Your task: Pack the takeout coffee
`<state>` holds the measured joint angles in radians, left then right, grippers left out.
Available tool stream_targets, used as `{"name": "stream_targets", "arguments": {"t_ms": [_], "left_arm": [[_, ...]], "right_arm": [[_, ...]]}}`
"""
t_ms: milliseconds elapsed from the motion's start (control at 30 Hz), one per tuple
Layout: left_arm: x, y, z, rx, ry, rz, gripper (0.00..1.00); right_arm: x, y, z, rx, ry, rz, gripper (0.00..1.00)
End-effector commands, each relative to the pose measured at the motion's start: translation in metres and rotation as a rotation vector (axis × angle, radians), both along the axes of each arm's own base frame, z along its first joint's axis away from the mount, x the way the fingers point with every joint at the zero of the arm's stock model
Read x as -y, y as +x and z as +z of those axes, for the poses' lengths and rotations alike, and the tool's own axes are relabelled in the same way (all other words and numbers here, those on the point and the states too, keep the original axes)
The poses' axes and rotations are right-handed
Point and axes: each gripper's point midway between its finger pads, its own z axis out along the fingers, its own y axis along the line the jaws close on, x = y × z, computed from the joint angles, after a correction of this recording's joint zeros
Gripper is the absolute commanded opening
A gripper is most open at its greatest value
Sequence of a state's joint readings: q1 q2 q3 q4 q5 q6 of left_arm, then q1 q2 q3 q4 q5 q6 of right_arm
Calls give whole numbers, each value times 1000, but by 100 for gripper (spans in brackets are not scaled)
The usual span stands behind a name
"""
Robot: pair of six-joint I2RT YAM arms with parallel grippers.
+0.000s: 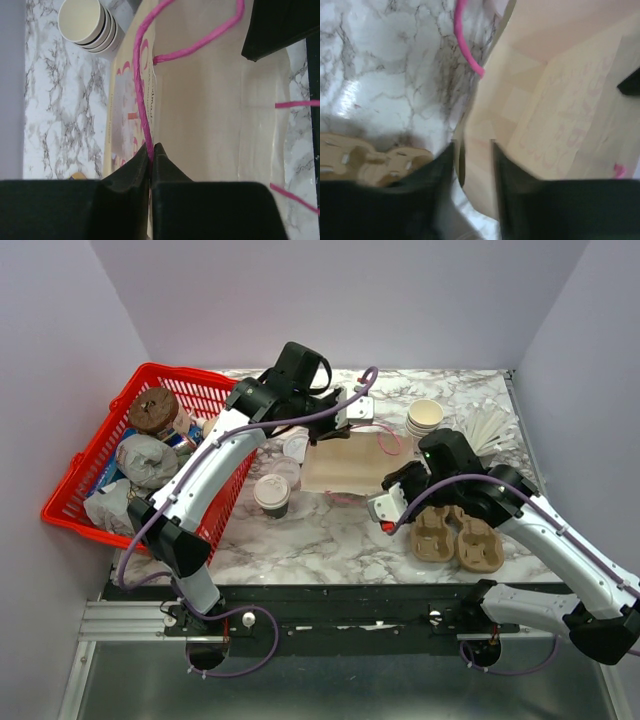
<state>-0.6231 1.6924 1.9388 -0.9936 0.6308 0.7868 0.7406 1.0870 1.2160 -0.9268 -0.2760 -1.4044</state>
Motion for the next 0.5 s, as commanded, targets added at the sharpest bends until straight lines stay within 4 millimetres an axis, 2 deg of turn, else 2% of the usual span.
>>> {"name": "stream_targets", "arguments": {"t_ms": [0, 67, 133, 200, 300, 333, 433, 467], "left_arm": [[-1, 2, -9, -32, 26, 28, 4], [-1, 2, -9, -49, 18, 54, 1], [-1, 2, 0, -49, -15, 82, 0], [-1, 6, -1, -37, -27, 113, 0], [-3, 8, -4, -41, -31, 145, 0], [-4, 9, -3, -39, -36, 155, 0], [-2, 18, -5, -39, -54, 215, 0], [-2, 21, -4, -49, -65, 238, 0]], "right_arm": [[10, 0, 20, 1, 64, -123, 58], [16, -5, 30, -14, 116, -180, 70], [30, -18, 39, -9, 140, -196, 74], [45, -28, 43, -5, 165, -247, 76], [66, -35, 25, -55, 149, -355, 77], [74, -41, 13, -76, 137, -380, 76], [84, -49, -6, -141, 163, -470, 74], [86, -54, -19, -203, 175, -526, 73]]}}
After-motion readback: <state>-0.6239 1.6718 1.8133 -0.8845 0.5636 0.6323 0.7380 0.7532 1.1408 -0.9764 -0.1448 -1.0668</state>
